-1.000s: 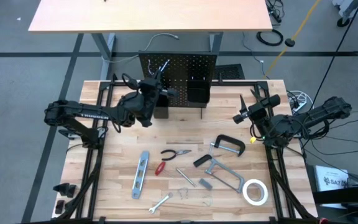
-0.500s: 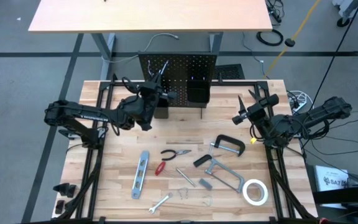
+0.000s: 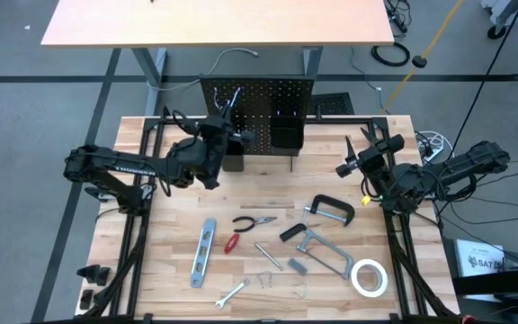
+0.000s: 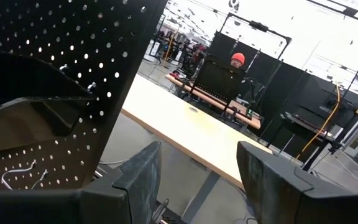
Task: Hang tools onto peg board
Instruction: Insert the right silver hanger hook on the pegboard
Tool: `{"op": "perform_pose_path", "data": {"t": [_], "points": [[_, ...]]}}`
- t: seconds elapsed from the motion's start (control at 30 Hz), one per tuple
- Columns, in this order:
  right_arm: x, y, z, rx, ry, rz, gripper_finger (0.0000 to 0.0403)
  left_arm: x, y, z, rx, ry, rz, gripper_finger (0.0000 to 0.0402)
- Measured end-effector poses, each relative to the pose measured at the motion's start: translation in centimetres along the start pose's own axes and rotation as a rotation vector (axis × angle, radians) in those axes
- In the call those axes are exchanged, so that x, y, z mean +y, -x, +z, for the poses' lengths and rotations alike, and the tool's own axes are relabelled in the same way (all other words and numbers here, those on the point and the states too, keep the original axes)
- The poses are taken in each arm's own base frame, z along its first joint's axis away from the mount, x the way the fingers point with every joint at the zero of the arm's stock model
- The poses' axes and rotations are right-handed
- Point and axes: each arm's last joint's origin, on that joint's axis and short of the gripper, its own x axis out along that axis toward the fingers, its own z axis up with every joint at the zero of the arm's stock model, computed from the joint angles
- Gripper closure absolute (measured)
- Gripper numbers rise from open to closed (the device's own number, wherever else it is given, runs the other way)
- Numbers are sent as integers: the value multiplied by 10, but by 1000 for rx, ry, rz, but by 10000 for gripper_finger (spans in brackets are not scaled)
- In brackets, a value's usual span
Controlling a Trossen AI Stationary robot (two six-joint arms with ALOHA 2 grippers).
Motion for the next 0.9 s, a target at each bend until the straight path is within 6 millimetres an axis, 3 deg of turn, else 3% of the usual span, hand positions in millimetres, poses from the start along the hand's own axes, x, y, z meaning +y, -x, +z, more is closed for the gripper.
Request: {"op": "perform_pose_path", "data": {"t": [0.4, 0.67, 0.9], "points": [[0, 0, 0, 0, 9, 0, 202, -3, 12, 45, 48, 71, -39, 401], [0, 0, 0, 0, 31, 0, 202, 10, 0, 36, 273, 228, -141, 401], [0, 0, 0, 0, 39, 0, 202, 14, -2, 39, 274, 169, -143, 401]]}}
